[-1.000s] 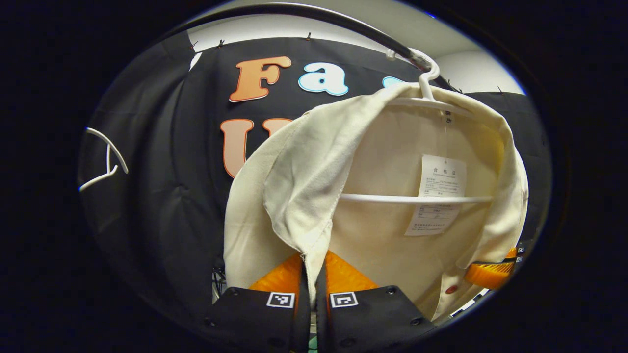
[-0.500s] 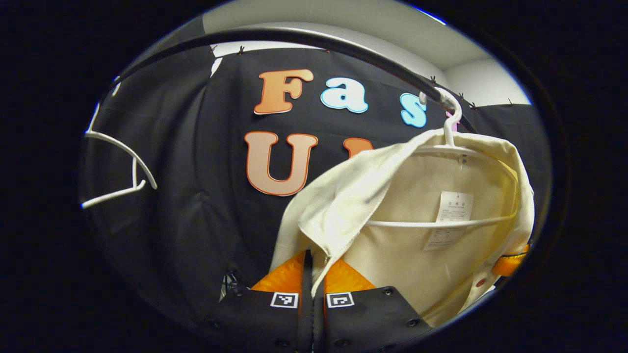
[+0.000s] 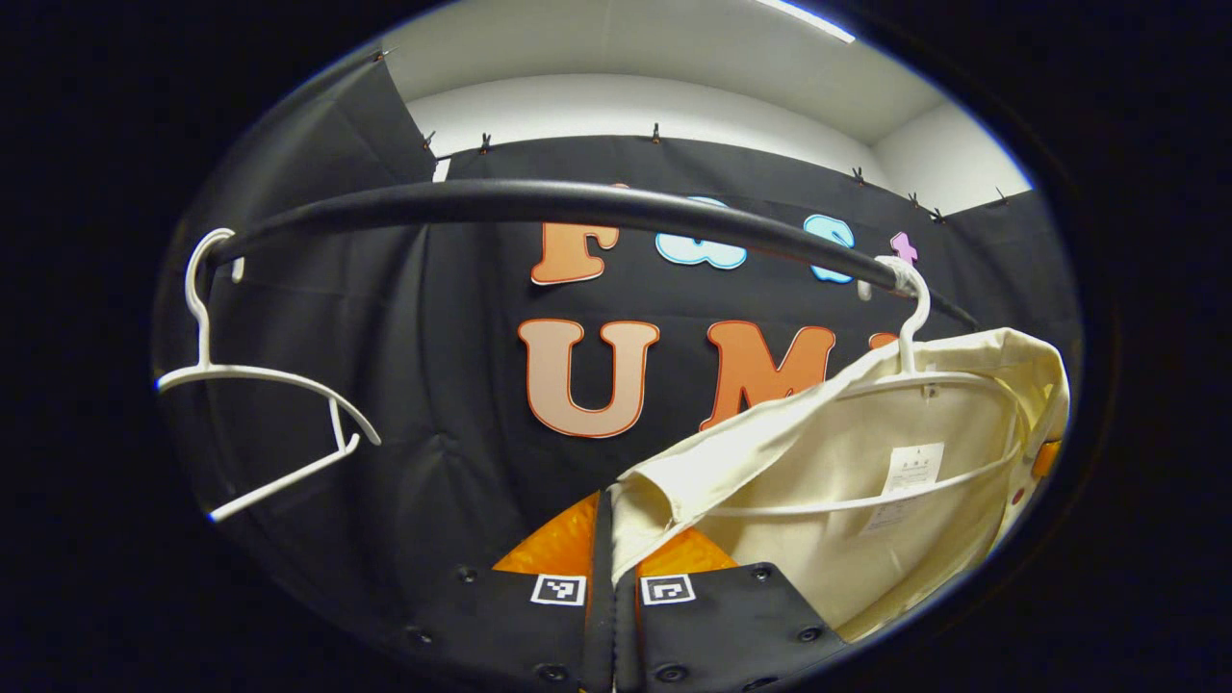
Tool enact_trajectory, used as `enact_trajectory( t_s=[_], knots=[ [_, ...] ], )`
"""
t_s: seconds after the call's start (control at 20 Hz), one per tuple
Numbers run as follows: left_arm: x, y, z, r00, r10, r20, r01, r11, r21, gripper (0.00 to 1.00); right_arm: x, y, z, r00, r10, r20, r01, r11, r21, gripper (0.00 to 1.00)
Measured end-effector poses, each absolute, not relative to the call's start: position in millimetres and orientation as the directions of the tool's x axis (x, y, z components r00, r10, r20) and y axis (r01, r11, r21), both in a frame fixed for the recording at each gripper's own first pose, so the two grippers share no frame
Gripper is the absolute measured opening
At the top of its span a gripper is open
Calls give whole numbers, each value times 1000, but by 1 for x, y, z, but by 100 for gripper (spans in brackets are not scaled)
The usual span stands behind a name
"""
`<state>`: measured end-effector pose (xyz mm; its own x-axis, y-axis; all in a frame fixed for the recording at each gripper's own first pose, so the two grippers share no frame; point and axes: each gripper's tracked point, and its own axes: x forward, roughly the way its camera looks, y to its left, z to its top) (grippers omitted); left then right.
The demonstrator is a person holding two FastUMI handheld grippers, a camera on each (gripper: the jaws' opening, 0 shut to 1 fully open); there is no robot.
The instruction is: Grasp the clothes on the hanger with both hands and then place them into the laundry hamper below.
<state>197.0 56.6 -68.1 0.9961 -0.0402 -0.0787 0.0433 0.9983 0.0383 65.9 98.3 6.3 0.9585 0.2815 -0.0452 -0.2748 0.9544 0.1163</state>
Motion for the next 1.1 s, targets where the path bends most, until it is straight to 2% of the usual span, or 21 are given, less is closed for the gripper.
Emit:
enact_trajectory(
  t_s=[0.5,0.55,0.6,0.65,0.85,1.1],
  knots=[
    [204,68,-46,998,-39,-47,43,995,89,7,76,7,55,994,113,5,-113,990,88,0],
    [205,68,-46,998,-38,-48,42,995,86,7,81,2,57,995,103,5,-103,991,80,5],
    [206,69,-47,998,-38,-53,42,996,79,7,86,-2,57,995,97,6,-97,993,72,0],
    [207,68,-48,998,-39,-55,43,997,71,7,91,-6,58,996,87,7,-87,994,64,0],
    [213,68,-54,997,-43,-56,47,997,66,7,121,-19,37,998,64,-31,-61,996,66,0],
    [219,70,-70,997,-24,-77,31,996,86,7,137,-14,-4,993,102,-65,-91,984,154,0]
  ],
)
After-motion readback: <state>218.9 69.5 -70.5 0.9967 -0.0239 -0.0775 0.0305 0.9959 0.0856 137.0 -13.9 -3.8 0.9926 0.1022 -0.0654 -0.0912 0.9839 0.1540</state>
